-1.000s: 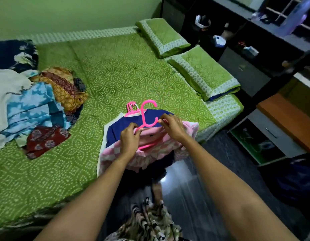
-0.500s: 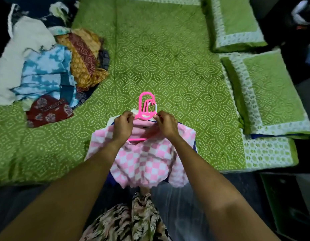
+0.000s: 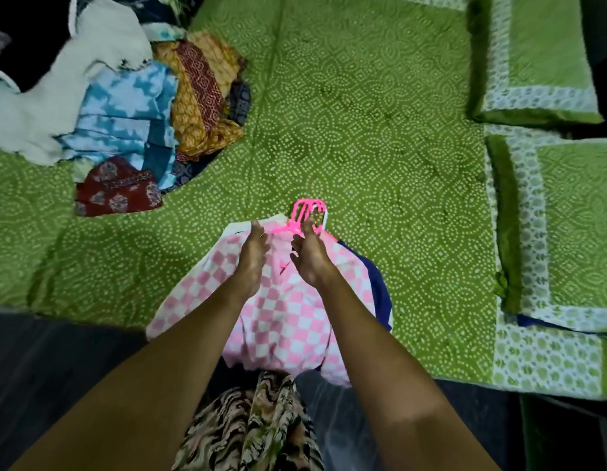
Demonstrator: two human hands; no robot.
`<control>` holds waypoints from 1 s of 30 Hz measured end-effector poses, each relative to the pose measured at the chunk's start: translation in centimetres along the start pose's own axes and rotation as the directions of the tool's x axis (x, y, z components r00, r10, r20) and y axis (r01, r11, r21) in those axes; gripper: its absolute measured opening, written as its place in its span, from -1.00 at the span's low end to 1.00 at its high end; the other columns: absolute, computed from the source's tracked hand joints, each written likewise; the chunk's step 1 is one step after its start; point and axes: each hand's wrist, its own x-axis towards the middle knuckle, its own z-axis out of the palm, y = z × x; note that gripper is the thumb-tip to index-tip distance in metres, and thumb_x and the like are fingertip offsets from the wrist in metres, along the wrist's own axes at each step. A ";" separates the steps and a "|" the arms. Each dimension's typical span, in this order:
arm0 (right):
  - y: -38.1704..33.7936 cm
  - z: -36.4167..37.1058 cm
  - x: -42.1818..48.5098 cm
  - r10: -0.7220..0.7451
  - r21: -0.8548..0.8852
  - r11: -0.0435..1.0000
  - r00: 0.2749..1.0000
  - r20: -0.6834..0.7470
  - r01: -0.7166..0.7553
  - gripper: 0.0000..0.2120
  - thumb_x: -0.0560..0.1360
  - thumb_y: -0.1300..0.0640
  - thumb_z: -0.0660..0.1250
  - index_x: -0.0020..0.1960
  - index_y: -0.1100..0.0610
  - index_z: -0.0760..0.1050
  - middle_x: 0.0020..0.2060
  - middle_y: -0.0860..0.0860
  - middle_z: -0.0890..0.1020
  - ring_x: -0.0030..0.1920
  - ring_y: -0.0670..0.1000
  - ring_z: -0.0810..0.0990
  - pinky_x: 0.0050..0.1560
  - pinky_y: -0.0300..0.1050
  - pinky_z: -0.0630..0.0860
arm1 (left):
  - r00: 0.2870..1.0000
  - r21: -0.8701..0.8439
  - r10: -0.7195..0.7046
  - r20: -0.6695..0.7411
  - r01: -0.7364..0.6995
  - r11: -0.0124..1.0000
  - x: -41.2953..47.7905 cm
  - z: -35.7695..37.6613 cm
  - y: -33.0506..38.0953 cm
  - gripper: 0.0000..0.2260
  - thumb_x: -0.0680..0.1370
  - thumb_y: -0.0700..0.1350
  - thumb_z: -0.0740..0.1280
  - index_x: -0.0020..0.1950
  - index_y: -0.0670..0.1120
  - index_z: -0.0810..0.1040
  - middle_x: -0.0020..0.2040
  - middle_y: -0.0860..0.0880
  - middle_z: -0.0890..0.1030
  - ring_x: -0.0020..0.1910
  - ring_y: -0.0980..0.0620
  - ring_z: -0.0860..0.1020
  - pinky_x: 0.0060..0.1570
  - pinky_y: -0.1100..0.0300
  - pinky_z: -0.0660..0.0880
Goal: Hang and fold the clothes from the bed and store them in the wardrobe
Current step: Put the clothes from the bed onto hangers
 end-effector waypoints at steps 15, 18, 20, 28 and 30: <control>-1.1 21.9 -6.5 -0.124 -0.206 0.961 0.953 0.275 0.185 -0.38 0.59 -0.23 -0.09 0.53 0.09 0.06 0.50 0.11 0.16 0.47 0.12 0.20 0.41 0.06 0.17 | 0.958 -0.302 0.182 -0.223 -0.245 0.921 -3.6 -18.4 9.7 -0.52 0.59 0.22 -0.02 0.36 -0.02 0.39 0.28 -0.11 0.44 0.23 -0.07 0.44 0.30 0.01 0.23; -0.5 29.5 -8.8 -0.178 -0.211 0.940 0.913 0.368 0.268 -0.44 0.61 -0.19 -0.10 0.47 0.13 0.20 0.33 0.10 0.42 0.27 0.10 0.45 0.17 -0.09 0.40 | 0.931 -0.338 0.241 -0.273 -0.327 0.883 -4.9 -25.3 13.0 -0.52 0.61 0.18 -0.01 0.39 -0.07 0.35 0.14 -0.05 0.47 0.05 0.01 0.47 0.11 0.11 0.35; 0.4 35.3 -10.6 -0.199 -0.199 0.935 0.897 0.395 0.295 -0.52 0.62 -0.16 -0.08 0.36 0.11 0.31 0.16 0.09 0.51 0.13 0.12 0.54 0.05 -0.09 0.49 | 0.912 -0.337 0.280 -0.300 -0.375 0.863 -6.2 -30.8 15.2 -0.52 0.62 0.16 -0.03 0.44 -0.08 0.28 0.16 -0.07 0.49 0.07 -0.02 0.47 0.03 0.14 0.38; 4.2 57.2 -14.7 -0.227 -0.196 0.904 0.814 0.534 0.381 -0.41 0.60 -0.21 -0.09 0.52 0.10 0.08 0.45 0.15 0.26 0.42 0.18 0.27 0.40 0.15 0.21 | 0.801 -0.288 0.428 -0.418 -0.564 0.774 -8.9 -51.4 22.5 -0.50 0.62 0.18 -0.05 0.48 -0.02 0.24 0.35 -0.12 0.40 0.31 -0.08 0.39 0.29 0.04 0.22; 4.6 60.1 -14.5 -0.219 -0.204 0.897 0.795 0.566 0.392 -0.41 0.60 -0.21 -0.08 0.52 0.09 0.08 0.45 0.15 0.26 0.42 0.17 0.28 0.39 0.15 0.23 | 0.788 -0.273 0.438 -0.433 -0.577 0.769 -8.9 -54.2 23.3 -0.50 0.62 0.19 -0.05 0.48 -0.02 0.24 0.37 -0.12 0.39 0.34 -0.09 0.38 0.29 0.03 0.22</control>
